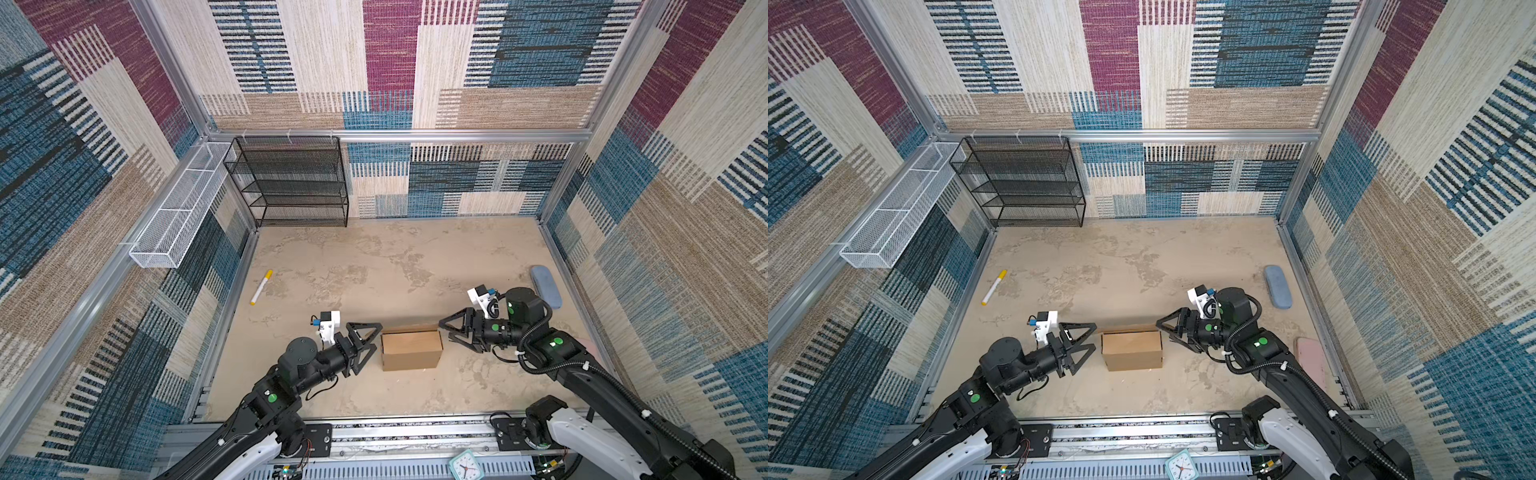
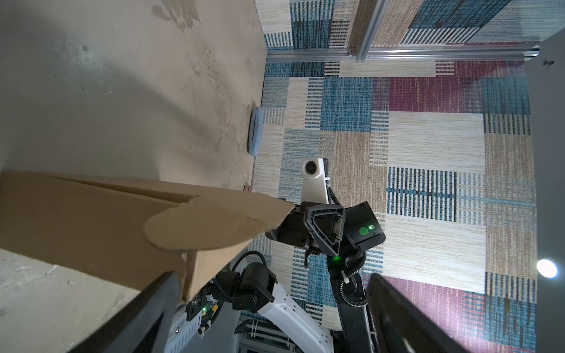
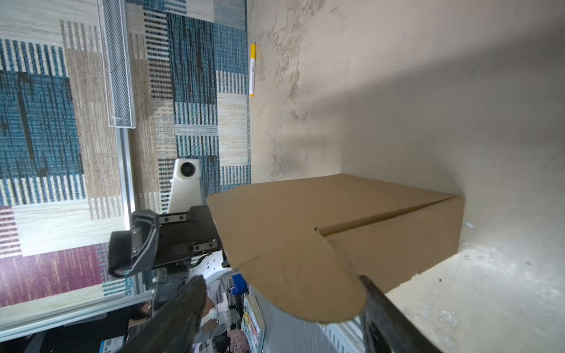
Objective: Fold the paper box
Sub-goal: 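Open both grippers and draw them back from the upturned box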
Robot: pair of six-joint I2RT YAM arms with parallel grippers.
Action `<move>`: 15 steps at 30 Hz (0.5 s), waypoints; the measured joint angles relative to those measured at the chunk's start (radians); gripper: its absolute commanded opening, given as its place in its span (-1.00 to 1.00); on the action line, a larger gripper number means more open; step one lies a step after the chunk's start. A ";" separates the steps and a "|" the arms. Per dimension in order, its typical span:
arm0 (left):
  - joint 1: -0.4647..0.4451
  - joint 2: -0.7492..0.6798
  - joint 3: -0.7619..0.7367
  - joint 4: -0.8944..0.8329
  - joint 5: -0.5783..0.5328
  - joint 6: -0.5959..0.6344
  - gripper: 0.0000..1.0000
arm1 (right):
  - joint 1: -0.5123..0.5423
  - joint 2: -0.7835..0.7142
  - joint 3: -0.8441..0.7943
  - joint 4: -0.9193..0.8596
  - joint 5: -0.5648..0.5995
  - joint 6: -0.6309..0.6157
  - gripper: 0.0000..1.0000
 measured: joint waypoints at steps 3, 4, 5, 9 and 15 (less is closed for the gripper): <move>0.015 -0.031 0.100 -0.137 -0.019 0.110 0.98 | -0.011 -0.011 0.032 -0.064 0.051 -0.058 0.59; 0.017 -0.030 0.128 -0.179 -0.029 0.157 0.98 | -0.014 -0.012 0.040 -0.077 0.064 -0.076 0.58; 0.019 -0.024 0.156 -0.224 -0.034 0.196 0.98 | -0.014 -0.013 0.053 -0.100 0.086 -0.098 0.59; 0.024 0.052 0.275 -0.405 -0.061 0.399 0.98 | -0.017 -0.011 0.116 -0.177 0.181 -0.185 0.57; 0.028 0.190 0.445 -0.587 -0.077 0.687 0.92 | -0.018 -0.005 0.208 -0.225 0.256 -0.341 0.48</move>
